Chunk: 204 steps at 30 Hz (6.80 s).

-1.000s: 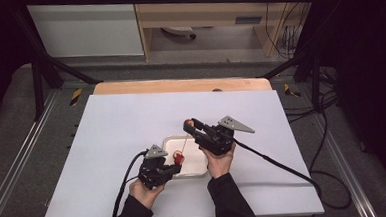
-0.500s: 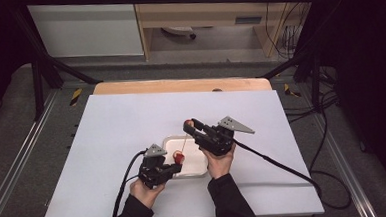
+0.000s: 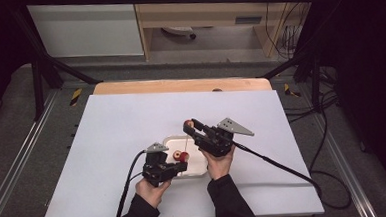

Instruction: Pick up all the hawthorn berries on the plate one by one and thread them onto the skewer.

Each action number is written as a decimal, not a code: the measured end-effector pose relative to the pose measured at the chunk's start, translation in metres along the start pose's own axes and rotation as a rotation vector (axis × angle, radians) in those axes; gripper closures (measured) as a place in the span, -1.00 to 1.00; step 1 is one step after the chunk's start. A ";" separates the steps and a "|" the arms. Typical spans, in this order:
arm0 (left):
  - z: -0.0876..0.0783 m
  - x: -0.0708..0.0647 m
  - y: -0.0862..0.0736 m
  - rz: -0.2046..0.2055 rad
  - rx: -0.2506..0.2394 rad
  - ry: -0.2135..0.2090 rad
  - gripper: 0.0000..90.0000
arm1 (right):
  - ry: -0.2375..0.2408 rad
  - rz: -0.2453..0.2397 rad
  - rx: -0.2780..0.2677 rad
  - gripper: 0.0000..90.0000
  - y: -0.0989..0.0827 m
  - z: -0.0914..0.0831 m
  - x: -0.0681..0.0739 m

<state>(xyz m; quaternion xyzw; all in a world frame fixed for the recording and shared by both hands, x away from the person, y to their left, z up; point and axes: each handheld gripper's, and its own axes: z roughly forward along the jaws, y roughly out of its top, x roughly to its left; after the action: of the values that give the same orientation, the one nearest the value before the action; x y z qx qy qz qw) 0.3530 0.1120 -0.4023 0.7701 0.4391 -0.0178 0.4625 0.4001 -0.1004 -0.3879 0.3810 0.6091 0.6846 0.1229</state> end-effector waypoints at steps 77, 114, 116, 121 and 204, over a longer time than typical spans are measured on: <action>-0.071 0.057 -0.042 0.282 0.083 0.208 0.96 | -0.066 -0.255 0.590 -0.85 0.008 -0.018 -0.025; -0.075 0.072 -0.048 0.256 0.119 0.188 0.96 | 0.081 -0.465 0.964 -0.37 -0.017 0.075 -0.004; -0.075 0.072 -0.048 0.256 0.119 0.186 0.96 | 0.102 -0.479 0.972 -0.32 -0.019 0.078 -0.005; -0.075 0.073 -0.047 0.254 0.118 0.184 0.96 | 0.147 -0.483 1.013 -0.12 -0.023 0.086 -0.007; -0.013 0.010 -0.009 0.113 -0.034 0.102 0.96 | 0.036 0.291 0.011 0.33 0.009 0.015 -0.008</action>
<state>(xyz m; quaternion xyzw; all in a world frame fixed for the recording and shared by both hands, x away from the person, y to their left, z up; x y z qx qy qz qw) 0.3481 0.1294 -0.4053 0.7854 0.4183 0.0551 0.4529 0.4181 -0.0969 -0.3834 0.4538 0.5534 0.6984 0.0091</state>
